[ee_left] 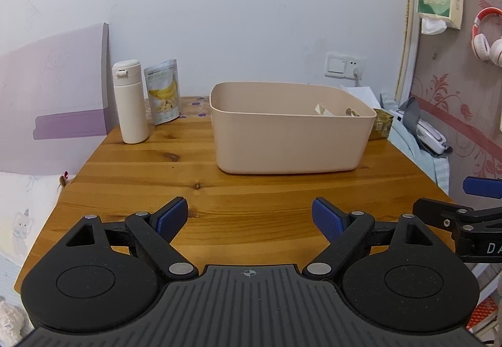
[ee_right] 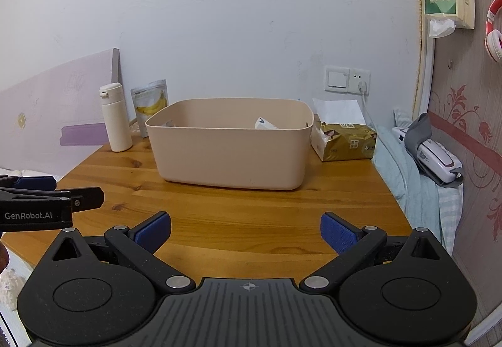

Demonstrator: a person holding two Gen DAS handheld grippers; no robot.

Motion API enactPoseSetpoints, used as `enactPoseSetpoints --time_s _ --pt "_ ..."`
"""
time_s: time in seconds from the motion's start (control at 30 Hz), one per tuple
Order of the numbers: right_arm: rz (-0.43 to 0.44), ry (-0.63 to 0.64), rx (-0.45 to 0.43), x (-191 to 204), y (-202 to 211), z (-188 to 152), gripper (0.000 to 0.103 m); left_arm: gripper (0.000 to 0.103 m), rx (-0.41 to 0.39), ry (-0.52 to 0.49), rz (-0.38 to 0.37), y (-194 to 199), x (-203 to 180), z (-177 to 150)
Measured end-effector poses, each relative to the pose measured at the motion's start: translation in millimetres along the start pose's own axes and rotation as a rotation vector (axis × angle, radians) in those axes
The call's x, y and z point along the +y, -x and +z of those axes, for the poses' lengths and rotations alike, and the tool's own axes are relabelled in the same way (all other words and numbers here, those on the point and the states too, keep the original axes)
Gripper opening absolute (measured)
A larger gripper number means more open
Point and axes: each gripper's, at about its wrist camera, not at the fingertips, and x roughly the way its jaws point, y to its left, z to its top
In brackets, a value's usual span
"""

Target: Organize objects

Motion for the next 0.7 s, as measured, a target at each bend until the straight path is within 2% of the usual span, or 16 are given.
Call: enactPoseSetpoints --time_s 0.7 --pt "0.007 0.009 -0.009 2.8 17.2 -3.9 0.103 0.088 -0.007 0.014 -0.021 15.8 1.0 -7.0"
